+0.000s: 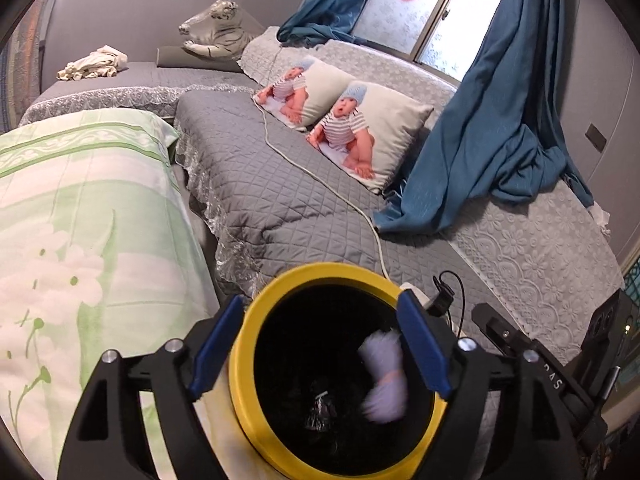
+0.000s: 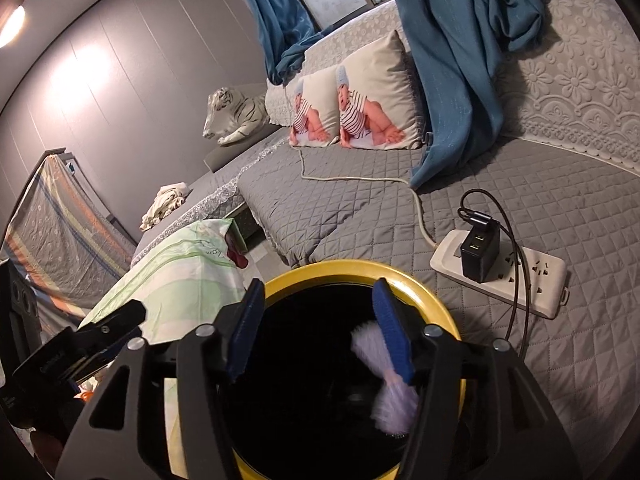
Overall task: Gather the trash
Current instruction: 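Carry both items to the yellow bin and open both grippers over it, then grasp the orange snack bag with the right gripper while the left gripper grasps the blue glove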
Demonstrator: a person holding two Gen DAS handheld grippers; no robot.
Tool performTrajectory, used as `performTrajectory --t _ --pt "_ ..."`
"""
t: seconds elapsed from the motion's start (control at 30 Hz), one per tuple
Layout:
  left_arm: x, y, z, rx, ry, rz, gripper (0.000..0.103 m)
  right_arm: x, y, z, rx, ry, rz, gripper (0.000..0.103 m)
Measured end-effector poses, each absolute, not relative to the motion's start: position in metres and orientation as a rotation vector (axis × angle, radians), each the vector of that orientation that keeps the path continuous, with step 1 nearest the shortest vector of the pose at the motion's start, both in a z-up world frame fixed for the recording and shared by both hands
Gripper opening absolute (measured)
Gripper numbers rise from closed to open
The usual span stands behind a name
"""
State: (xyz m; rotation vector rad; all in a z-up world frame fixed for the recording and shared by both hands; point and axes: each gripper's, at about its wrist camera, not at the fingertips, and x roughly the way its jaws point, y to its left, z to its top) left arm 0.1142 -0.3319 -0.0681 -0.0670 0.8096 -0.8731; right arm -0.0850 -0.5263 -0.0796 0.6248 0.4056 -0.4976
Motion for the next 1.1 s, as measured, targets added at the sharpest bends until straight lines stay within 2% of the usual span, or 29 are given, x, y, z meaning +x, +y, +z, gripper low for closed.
performTrajectory --t 0.07,0.23,0.43,0.8,1.1 --pt "0.114 -0.329 -0.064 -0.062 0.788 -0.856 0.081 -0.087 -0.526 -0.079 0.627 0.399 -0.497 0.058" --pt "0.112 -0.313 -0.045 -0.057 0.698 -0.805 0.093 -0.088 -0.52 -0.071 0.608 0.373 -0.497 0.073" --pt "0.114 -0.287 -0.016 -0.031 0.612 -0.743 0.095 -0.087 -0.503 -0.053 0.558 0.339 -0.463 0.085" --pt "0.113 -0.192 0.039 -0.063 0.479 -0.671 0.095 -0.062 -0.449 -0.015 0.489 0.314 -0.28 0.087" --pt "0.112 -0.098 0.05 -0.077 0.435 -0.547 0.095 -0.019 -0.371 0.008 0.423 0.362 -0.011 0.089"
